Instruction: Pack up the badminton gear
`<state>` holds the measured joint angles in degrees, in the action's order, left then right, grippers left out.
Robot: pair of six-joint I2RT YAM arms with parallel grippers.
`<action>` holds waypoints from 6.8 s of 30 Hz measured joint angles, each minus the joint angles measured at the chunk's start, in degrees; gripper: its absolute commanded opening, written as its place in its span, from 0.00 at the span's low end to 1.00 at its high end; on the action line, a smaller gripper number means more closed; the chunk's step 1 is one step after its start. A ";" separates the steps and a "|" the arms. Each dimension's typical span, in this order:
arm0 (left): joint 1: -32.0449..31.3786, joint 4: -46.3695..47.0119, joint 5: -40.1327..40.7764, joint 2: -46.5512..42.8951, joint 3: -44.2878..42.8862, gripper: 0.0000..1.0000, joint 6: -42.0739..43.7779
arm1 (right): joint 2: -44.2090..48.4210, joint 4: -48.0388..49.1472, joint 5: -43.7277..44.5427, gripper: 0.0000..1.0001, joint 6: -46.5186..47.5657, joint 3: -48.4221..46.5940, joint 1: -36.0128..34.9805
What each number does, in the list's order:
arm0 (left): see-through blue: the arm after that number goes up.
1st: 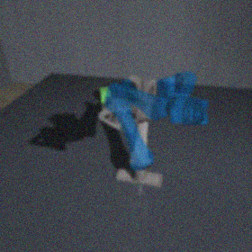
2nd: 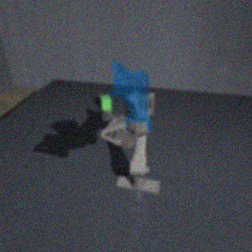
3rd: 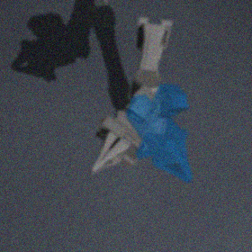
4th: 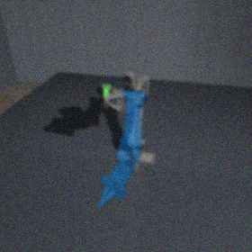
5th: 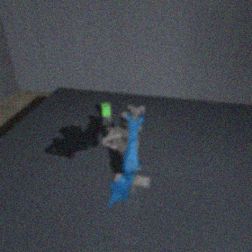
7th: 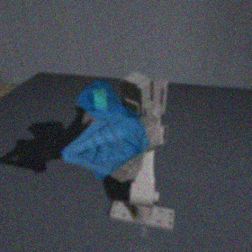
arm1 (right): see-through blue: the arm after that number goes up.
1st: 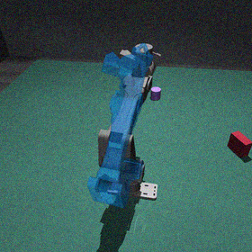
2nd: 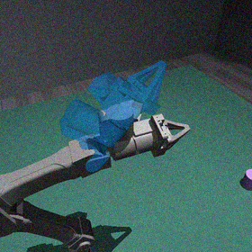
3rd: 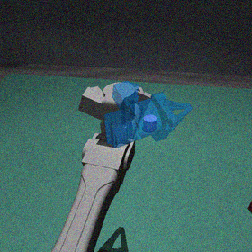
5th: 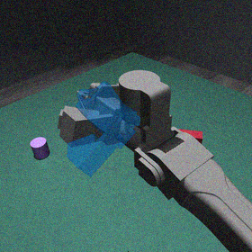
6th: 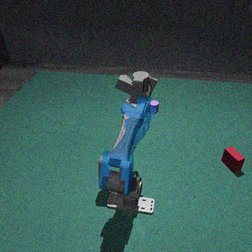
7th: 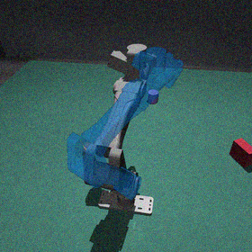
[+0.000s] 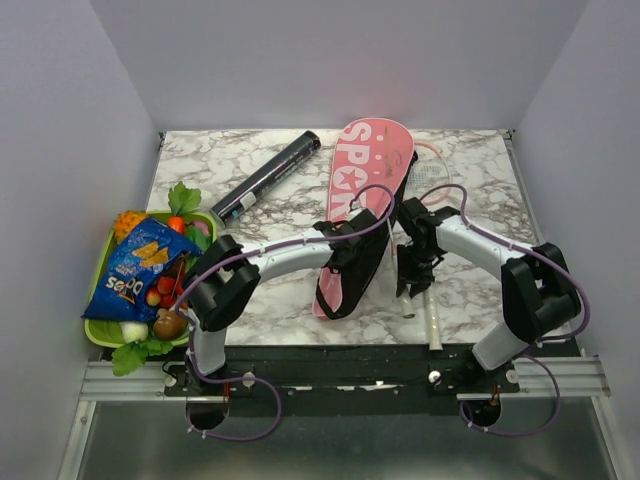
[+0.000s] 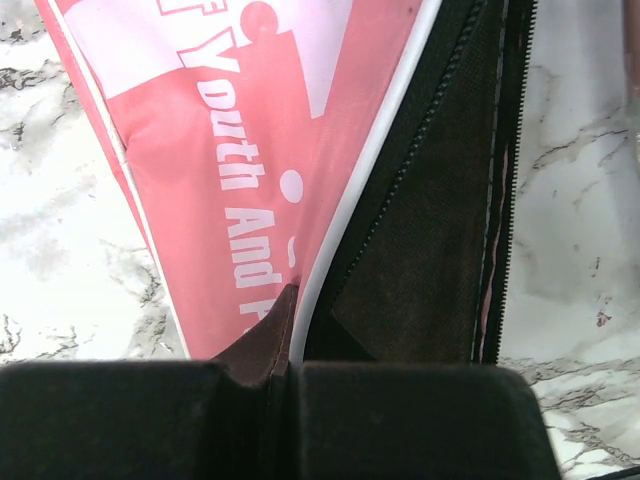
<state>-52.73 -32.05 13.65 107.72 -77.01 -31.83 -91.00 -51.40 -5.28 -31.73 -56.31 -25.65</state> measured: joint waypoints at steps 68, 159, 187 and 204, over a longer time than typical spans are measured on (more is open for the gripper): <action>-2.54 18.62 -8.74 -5.42 9.29 0.34 -1.86 | 12.63 20.31 -8.46 0.59 -7.30 13.94 -0.37; 5.14 17.62 -12.39 -15.08 27.28 0.21 0.50 | -8.90 54.62 -23.45 0.59 -24.96 9.53 -9.66; 11.13 12.31 -12.66 -23.93 27.78 0.42 2.47 | 4.37 8.39 10.51 0.71 -8.50 -6.34 -5.66; 8.74 10.14 -19.45 -31.04 22.99 0.62 4.57 | -7.54 11.47 11.80 0.69 6.38 -11.82 16.04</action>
<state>-43.99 -21.91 -5.80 76.69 -54.02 -27.27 -98.54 -39.92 6.52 -25.34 -68.14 -9.61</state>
